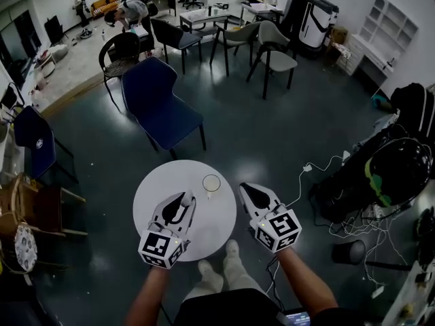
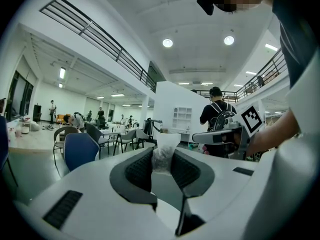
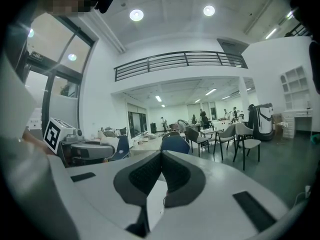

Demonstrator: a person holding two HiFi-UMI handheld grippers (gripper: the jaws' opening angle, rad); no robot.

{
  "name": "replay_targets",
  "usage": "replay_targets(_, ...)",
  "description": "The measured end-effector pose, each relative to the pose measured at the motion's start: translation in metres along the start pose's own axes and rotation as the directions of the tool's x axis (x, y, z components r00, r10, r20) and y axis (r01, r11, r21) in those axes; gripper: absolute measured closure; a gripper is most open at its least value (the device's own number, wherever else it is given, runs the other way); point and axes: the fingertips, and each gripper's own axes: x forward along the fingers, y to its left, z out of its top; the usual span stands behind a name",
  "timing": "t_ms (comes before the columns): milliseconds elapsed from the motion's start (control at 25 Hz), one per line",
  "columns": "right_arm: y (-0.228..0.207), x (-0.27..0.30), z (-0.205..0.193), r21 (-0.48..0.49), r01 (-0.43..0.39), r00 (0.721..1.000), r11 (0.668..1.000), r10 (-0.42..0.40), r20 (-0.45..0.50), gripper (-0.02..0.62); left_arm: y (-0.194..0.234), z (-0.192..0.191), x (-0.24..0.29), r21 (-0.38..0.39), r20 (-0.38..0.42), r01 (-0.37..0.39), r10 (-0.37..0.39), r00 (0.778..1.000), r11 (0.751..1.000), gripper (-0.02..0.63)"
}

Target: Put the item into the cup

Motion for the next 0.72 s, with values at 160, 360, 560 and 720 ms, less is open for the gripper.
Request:
replay_targets(160,-0.021,0.008,-0.013,0.008,-0.006,1.000,1.000,0.006,-0.015,0.580,-0.001,-0.019,0.027,0.013,-0.041,0.008,-0.008,0.999,1.000,0.505)
replay_targets(360,-0.051,0.024,-0.031,0.018,-0.005,0.999,1.000,0.006,-0.044,0.580,0.007,-0.042,0.065,0.023,-0.088,0.023,-0.021,0.996,0.999,0.505)
replay_targets(560,-0.076,0.033,-0.054,0.029,-0.003,0.998,1.000,0.005,-0.065,0.580,0.009,-0.069,0.097,0.044,-0.139,0.033,-0.027,0.990,0.998,0.505)
replay_targets(720,-0.088,0.046,-0.073,0.043,0.001,0.996,0.999,0.003,-0.086,0.580,0.015,-0.087,0.119,0.046,-0.176,0.044,-0.035,0.984,0.998,0.505)
